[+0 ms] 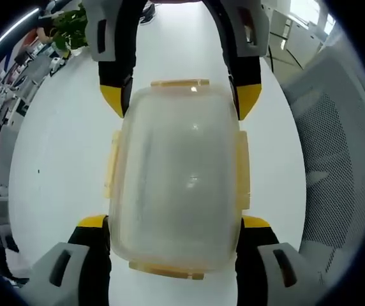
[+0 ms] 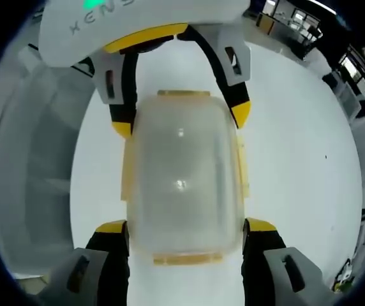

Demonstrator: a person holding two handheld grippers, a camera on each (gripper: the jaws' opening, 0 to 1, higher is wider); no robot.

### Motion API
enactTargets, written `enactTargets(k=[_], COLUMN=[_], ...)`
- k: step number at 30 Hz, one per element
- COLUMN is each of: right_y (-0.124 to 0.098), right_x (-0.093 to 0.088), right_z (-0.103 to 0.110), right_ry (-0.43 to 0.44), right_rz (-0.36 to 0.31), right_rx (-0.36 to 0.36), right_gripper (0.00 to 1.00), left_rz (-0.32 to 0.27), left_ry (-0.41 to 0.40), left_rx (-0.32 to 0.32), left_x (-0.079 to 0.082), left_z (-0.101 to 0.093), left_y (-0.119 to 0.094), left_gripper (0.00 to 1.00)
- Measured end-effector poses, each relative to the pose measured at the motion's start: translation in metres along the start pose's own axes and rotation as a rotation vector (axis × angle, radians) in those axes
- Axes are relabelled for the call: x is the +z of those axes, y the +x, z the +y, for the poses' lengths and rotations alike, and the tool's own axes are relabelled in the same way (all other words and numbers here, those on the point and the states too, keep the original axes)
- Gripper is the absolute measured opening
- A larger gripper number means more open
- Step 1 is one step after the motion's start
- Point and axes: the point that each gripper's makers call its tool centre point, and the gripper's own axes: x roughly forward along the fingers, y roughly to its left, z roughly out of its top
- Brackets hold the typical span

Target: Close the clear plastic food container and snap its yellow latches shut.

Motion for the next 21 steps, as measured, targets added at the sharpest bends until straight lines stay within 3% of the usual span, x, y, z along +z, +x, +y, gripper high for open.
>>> enactTargets(k=[21], right_y=[0.007], right_x=[0.021], right_z=[0.003], right_ry=[0.001], right_rz=[0.007], right_rx=[-0.006], right_gripper=[0.72], left_rz=[0.007], left_ry=[-0.002], left_rx=[0.001], left_x=[-0.021], left_z=[-0.001], left_y=[-0.006], left_gripper=[0.82])
